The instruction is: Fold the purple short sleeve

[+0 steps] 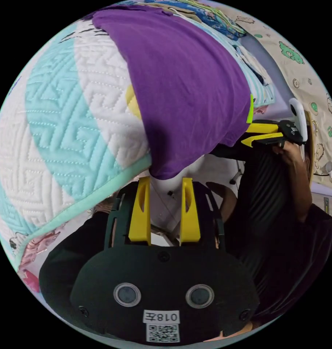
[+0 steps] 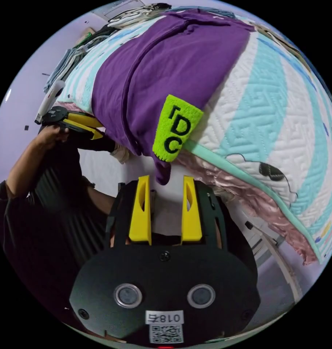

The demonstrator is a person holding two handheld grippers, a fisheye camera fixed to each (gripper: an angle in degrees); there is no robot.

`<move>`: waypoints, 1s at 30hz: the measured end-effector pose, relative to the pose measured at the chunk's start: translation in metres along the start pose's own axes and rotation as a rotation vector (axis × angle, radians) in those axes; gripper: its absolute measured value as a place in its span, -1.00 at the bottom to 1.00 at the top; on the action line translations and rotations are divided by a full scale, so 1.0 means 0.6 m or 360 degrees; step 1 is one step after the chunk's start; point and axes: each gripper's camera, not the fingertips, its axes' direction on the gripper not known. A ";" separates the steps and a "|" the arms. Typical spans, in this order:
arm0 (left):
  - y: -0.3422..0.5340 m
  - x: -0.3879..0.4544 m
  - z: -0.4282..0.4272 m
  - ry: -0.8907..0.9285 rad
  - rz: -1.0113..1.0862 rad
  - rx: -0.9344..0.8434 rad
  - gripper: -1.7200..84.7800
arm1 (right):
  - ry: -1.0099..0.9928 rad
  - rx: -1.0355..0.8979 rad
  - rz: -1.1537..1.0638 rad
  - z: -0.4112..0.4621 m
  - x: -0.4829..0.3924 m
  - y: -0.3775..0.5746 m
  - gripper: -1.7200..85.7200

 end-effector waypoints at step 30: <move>0.060 -0.140 -0.205 0.0434 0.0075 0.0053 -0.76 | 0.0055 -0.0308 0.0023 -0.092 -0.150 0.030 -0.81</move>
